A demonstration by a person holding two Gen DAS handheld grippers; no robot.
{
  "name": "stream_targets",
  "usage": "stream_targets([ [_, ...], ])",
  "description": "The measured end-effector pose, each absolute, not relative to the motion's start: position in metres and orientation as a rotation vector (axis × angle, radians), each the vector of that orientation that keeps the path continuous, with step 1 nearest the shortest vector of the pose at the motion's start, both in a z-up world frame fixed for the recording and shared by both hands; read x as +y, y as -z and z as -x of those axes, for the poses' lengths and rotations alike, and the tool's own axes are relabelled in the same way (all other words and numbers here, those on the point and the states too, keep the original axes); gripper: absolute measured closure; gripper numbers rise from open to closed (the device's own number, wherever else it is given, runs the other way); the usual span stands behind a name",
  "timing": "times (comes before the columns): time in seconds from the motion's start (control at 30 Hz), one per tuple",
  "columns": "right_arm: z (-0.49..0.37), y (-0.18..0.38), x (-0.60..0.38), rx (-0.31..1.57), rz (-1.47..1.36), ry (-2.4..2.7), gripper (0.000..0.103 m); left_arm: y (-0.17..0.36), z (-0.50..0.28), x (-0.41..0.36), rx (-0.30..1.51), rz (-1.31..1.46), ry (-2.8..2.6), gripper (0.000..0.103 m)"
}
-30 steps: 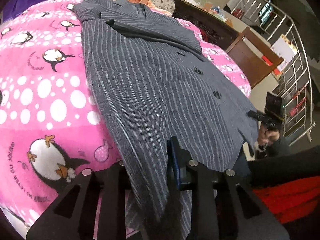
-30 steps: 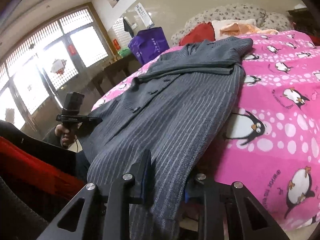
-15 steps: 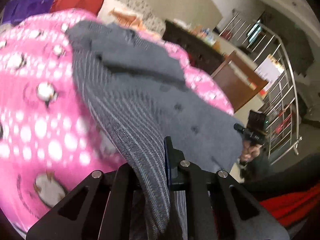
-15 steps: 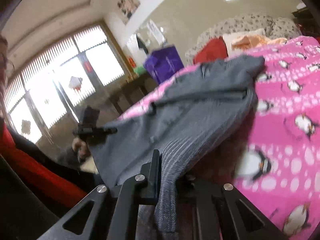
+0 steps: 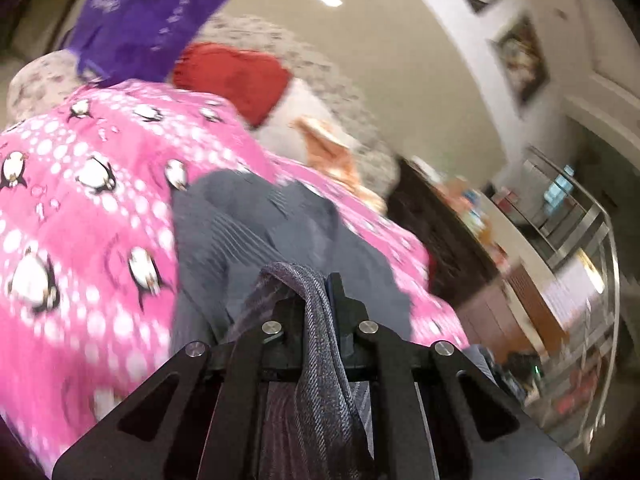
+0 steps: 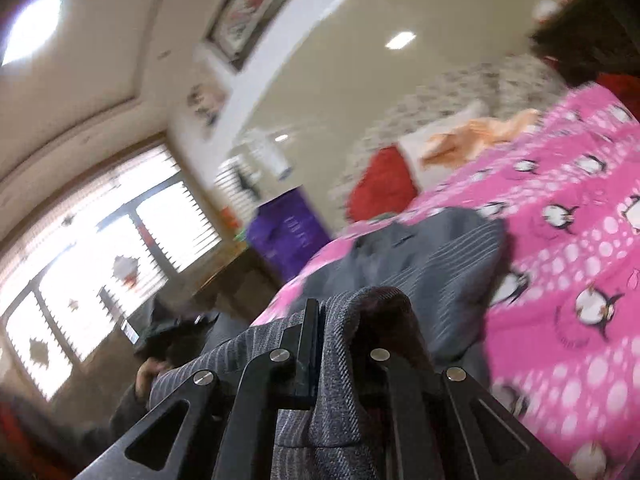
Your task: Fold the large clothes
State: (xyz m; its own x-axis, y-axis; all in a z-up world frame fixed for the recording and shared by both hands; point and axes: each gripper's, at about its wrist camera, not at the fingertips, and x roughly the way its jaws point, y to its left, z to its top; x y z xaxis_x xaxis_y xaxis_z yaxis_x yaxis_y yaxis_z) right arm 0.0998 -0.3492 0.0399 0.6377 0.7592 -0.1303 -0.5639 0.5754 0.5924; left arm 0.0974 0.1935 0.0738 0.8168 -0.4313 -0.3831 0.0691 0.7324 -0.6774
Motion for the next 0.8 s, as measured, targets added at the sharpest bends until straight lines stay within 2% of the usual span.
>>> stream_targets([
  [0.17,-0.186,-0.036,-0.353,0.486,-0.64,-0.599,0.095,-0.058,-0.181,0.208,0.626,0.696,0.13,0.096],
  [0.23,-0.217,-0.036,-0.345,0.523,-0.586,-0.54,0.095,-0.051,-0.211,0.208,0.659,0.643,0.07,0.096],
  [0.33,-0.258,-0.033,-0.331,0.577,-0.477,-0.452,0.095,-0.043,-0.242,0.193,0.664,0.448,0.023,0.095],
  [0.47,-0.297,-0.007,-0.318,0.673,-0.368,-0.356,0.095,-0.008,-0.272,0.176,0.699,0.199,-0.012,0.092],
  [0.57,-0.307,0.008,-0.327,0.672,-0.431,-0.394,0.09,0.007,-0.271,0.173,0.711,0.139,-0.01,0.09],
  [0.63,-0.304,0.006,-0.339,0.681,-0.504,-0.437,0.081,0.003,-0.267,0.177,0.733,0.164,0.0,0.085],
  [0.67,-0.297,0.003,-0.344,0.683,-0.543,-0.463,0.074,0.001,-0.266,0.18,0.765,0.178,0.01,0.077],
  [0.7,-0.289,-0.001,-0.349,0.683,-0.576,-0.488,0.068,-0.001,-0.264,0.182,0.788,0.174,-0.005,0.048],
  [0.73,-0.279,-0.007,-0.355,0.677,-0.601,-0.505,0.066,-0.005,-0.255,0.189,0.79,0.166,-0.041,0.034],
  [0.77,-0.267,-0.015,-0.359,0.665,-0.606,-0.511,0.065,-0.009,-0.244,0.193,0.774,0.167,-0.057,0.024],
  [0.8,-0.254,-0.023,-0.362,0.649,-0.601,-0.516,0.064,-0.011,-0.234,0.198,0.765,0.172,-0.066,0.024],
])
